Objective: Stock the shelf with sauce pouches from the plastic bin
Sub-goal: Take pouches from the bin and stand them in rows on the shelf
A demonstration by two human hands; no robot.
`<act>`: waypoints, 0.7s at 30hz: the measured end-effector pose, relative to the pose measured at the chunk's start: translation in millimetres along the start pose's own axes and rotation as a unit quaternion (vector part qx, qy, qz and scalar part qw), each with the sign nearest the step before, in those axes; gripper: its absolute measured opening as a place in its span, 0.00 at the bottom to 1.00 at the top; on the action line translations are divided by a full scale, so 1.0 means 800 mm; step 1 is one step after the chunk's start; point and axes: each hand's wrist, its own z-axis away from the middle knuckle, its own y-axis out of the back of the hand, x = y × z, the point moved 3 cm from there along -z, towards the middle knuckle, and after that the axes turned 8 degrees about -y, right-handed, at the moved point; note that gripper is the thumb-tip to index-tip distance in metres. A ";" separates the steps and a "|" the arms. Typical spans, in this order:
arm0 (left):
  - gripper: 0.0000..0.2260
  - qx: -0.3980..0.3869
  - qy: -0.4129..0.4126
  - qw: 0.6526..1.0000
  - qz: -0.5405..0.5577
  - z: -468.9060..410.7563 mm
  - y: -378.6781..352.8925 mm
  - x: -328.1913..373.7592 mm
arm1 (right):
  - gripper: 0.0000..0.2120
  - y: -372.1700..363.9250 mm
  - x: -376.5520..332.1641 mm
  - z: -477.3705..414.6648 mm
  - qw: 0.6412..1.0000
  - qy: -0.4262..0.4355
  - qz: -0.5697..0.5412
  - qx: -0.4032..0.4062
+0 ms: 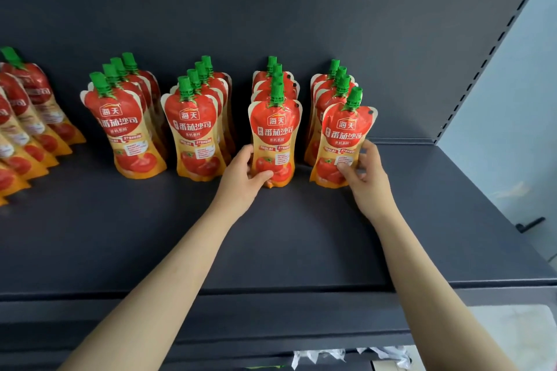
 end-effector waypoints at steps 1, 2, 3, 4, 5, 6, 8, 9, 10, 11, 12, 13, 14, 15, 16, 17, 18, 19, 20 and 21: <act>0.19 0.001 0.003 1.000 -0.005 -0.001 0.001 -0.002 | 0.20 -0.001 0.000 -0.001 1.000 0.003 0.002 0.003; 0.21 0.001 0.006 1.000 -0.010 -0.002 0.001 -0.004 | 0.21 -0.002 0.001 -0.004 1.000 0.005 0.006 0.008; 0.22 0.002 0.008 1.000 -0.017 -0.003 0.002 -0.005 | 0.22 -0.002 0.000 -0.006 1.000 0.007 0.015 0.013; 0.23 0.005 0.010 1.000 -0.022 -0.005 0.002 -0.006 | 0.22 -0.002 -0.001 -0.009 0.999 0.009 0.025 0.019; 0.23 0.008 0.009 1.000 -0.028 -0.005 0.003 -0.005 | 0.23 -0.003 -0.002 -0.011 0.999 0.011 0.034 0.021; 0.23 0.012 0.008 0.999 -0.032 -0.005 0.003 -0.004 | 0.24 -0.003 -0.001 -0.013 0.999 0.012 0.039 0.021; 0.23 0.017 0.005 0.999 -0.039 -0.003 0.001 -0.002 | 0.25 -0.004 0.002 -0.011 0.999 0.006 0.044 0.014; 0.24 0.018 0.005 0.999 -0.042 -0.001 0.000 -0.002 | 0.26 -0.003 0.003 -0.009 0.999 0.004 0.051 0.012; 0.24 0.021 0.008 0.999 -0.042 0.001 0.000 -0.002 | 0.27 -0.003 0.004 -0.007 0.998 0.002 0.060 0.010; 0.24 0.023 0.012 0.999 -0.043 0.002 0.000 -0.001 | 0.27 -0.003 0.005 -0.005 0.998 0.002 0.068 0.009; 0.24 0.023 0.015 0.999 -0.046 0.002 -0.001 -0.001 | 0.27 -0.003 0.005 -0.005 0.997 0.000 0.074 0.011; 0.23 0.021 0.017 0.998 -0.049 0.001 -0.001 -0.001 | 0.27 -0.003 0.005 -0.005 0.997 -0.001 0.076 0.015; 0.22 0.019 0.018 0.998 -0.053 0.000 -0.001 -0.001 | 0.27 -0.003 0.004 -0.006 0.997 -0.003 0.078 0.020; 0.21 0.018 0.018 0.998 -0.055 -0.002 -0.002 0.000 | 0.27 -0.003 0.004 -0.007 0.996 -0.004 0.080 0.023; 0.20 0.019 0.018 0.998 -0.056 -0.003 -0.003 0.000 | 0.28 -0.004 0.004 -0.008 0.996 -0.004 0.083 0.024; 0.20 0.022 0.020 0.998 -0.057 -0.004 -0.004 0.001 | 0.28 -0.004 0.004 -0.009 0.996 -0.004 0.085 0.024; 0.20 0.024 0.022 0.998 -0.057 -0.005 -0.004 0.001 | 0.28 -0.005 0.005 -0.011 0.996 -0.004 0.086 0.023; 0.20 0.025 0.023 0.998 -0.057 -0.006 -0.005 0.001 | 0.28 -0.004 0.006 -0.012 0.996 -0.004 0.088 0.021; 0.20 0.026 0.023 0.998 -0.057 -0.006 -0.005 0.000 | 0.28 -0.004 0.007 -0.014 0.996 -0.002 0.091 0.020; 0.20 0.025 0.022 0.998 -0.057 -0.006 -0.006 0.000 | 0.28 -0.004 0.007 -0.015 0.995 0.000 0.097 0.020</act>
